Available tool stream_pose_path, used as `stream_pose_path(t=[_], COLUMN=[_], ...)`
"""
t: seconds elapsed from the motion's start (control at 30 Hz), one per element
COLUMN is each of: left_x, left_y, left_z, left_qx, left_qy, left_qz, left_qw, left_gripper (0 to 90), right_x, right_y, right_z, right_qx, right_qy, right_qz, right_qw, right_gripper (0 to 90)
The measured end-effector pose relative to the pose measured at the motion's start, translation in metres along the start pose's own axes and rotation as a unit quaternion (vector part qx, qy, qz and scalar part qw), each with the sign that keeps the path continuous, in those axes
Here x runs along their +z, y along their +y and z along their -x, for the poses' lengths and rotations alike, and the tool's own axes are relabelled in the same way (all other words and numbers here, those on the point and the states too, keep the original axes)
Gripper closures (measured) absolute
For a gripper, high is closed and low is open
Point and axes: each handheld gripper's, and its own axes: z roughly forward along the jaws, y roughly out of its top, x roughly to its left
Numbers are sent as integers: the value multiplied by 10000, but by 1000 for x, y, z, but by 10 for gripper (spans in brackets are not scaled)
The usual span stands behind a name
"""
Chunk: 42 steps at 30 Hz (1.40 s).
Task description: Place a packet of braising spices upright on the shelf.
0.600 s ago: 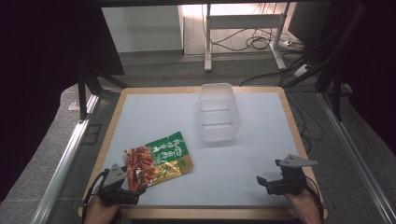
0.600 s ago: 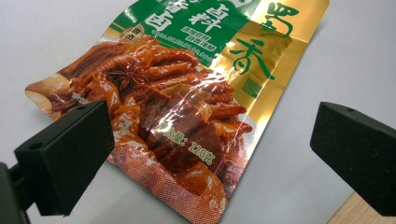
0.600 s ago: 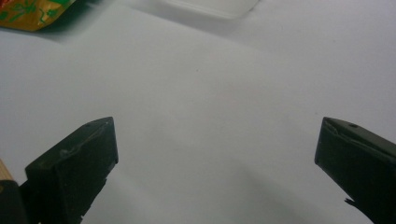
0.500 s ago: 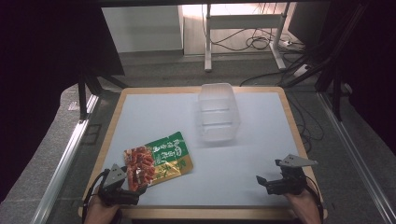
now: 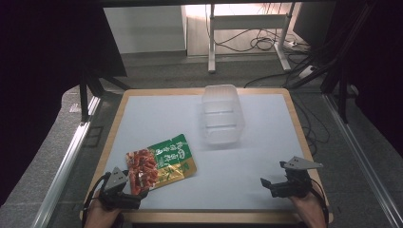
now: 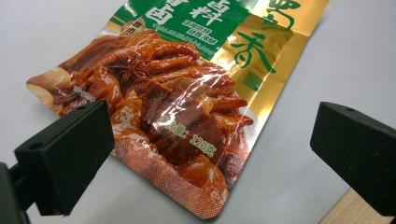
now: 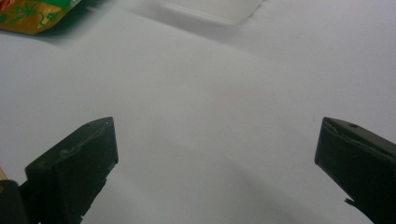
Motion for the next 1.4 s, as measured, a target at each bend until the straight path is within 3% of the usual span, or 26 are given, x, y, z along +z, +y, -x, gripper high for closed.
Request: stream_pose_path(t=[0.27, 0.67, 1.4], left_x=[-1, -3, -3], left_y=[-1, -3, -3], left_z=[0, -2, -1], left_qx=[26, -93, -21], left_qy=[57, -2, -45], left_qz=[-43, 157, 169], left_qw=[10000, 9998, 9998], left_gripper=[0, 0, 0], right_x=[1, 0, 13], right_y=[1, 6, 24], right_z=[1, -4, -16], right_qx=[-19, -78, -100], right_qy=[6, -98, 264], right_qz=[24, 83, 149], right_qw=[10000, 9999, 9995], right_gripper=[0, 0, 0])
